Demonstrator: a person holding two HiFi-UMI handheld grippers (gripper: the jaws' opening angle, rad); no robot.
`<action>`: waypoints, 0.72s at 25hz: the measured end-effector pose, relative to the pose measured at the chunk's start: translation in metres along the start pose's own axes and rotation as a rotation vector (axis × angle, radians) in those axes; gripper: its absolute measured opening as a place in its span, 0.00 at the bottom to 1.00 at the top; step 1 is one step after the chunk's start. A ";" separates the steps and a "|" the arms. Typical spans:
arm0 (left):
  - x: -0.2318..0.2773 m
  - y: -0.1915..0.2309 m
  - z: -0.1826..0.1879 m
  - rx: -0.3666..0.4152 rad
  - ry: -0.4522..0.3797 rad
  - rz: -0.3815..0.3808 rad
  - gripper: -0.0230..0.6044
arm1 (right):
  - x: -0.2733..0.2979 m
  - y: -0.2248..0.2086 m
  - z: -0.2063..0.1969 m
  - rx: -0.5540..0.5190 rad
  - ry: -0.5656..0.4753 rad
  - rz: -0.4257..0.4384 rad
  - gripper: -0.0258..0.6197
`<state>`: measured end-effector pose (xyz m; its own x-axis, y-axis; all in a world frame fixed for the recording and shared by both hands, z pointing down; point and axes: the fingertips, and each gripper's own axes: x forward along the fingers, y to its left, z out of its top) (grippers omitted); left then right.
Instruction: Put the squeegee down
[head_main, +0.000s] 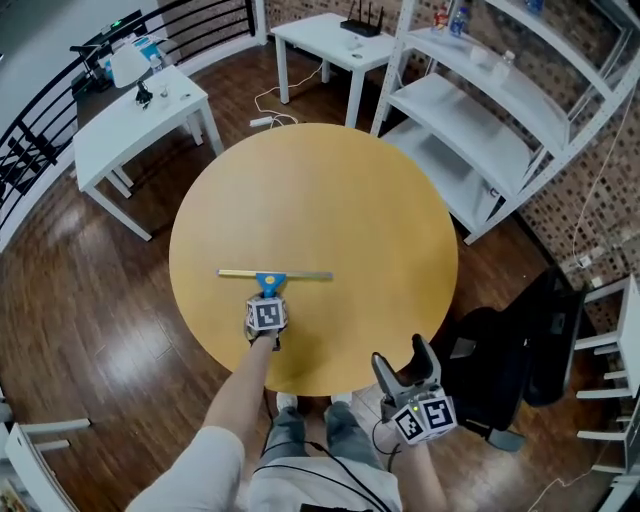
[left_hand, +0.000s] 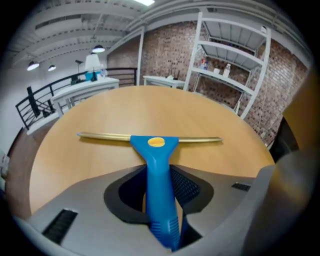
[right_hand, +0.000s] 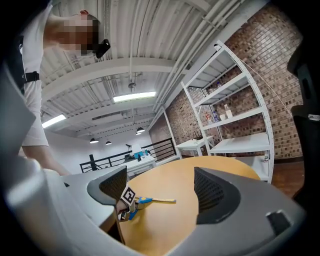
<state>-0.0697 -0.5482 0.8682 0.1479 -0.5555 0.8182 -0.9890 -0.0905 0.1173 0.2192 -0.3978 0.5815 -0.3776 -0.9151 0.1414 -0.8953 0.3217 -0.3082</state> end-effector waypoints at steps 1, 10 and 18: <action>0.002 -0.001 -0.002 0.042 0.015 -0.002 0.24 | 0.001 0.001 0.001 -0.001 -0.001 0.005 0.74; -0.123 -0.035 0.077 0.241 -0.290 -0.182 0.44 | 0.020 0.024 0.052 -0.022 -0.116 0.086 0.74; -0.364 -0.046 0.152 0.286 -0.840 -0.128 0.72 | 0.026 0.053 0.130 -0.136 -0.254 0.112 0.73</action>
<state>-0.0765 -0.4677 0.4796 0.3253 -0.9387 0.1139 -0.9412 -0.3331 -0.0569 0.1931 -0.4365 0.4465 -0.4198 -0.8981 -0.1311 -0.8813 0.4379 -0.1779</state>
